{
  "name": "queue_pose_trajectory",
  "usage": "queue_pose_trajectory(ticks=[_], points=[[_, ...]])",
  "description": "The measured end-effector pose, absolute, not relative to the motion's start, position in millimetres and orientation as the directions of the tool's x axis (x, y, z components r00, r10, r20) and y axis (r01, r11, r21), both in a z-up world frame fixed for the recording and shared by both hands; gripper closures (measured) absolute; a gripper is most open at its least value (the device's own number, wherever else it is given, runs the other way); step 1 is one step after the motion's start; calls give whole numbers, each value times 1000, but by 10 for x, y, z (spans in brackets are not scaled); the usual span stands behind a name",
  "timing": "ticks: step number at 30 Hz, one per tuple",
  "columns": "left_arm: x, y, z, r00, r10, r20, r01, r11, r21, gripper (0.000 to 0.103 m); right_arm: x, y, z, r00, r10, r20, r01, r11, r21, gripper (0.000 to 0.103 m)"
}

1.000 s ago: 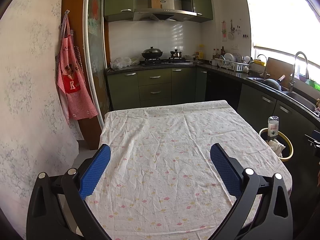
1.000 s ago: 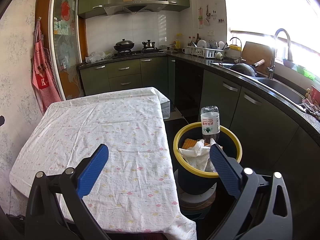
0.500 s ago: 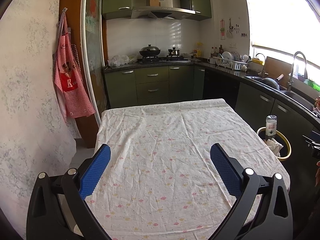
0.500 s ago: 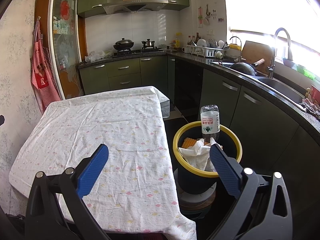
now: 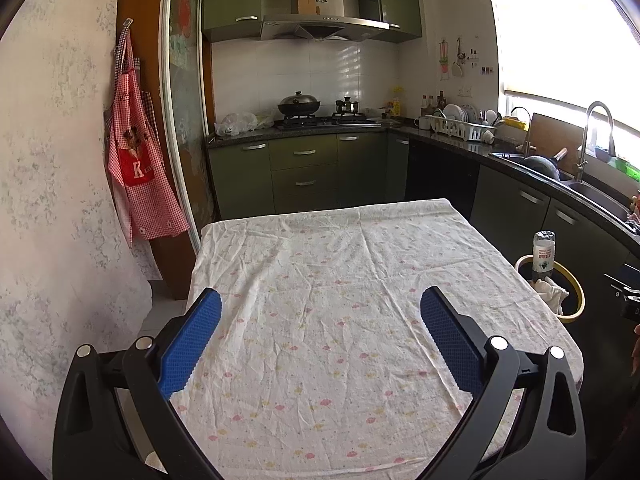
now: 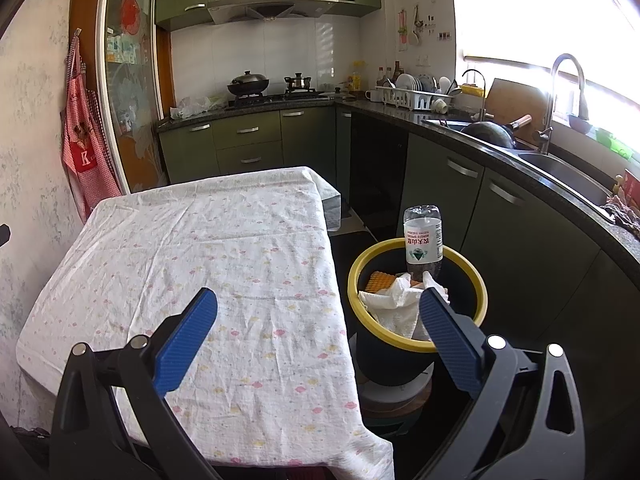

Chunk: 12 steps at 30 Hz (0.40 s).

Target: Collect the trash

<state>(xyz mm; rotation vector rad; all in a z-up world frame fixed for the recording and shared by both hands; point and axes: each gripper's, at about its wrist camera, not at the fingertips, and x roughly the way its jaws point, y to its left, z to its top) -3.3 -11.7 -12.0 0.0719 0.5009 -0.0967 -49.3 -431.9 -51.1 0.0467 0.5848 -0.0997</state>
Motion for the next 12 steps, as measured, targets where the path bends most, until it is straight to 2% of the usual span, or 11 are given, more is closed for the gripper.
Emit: queue_pose_trajectory(ticks=[7,12], points=[[343,-81,-238,822,-93,-562,124,992,17,5,-265,-4251,-511,815,-74,-575,82,997,-13,7],[1039,25,-530,772,-67,-632,92,996,6,5,444,-4032,-641,755,37,-655,-30,999,22,7]])
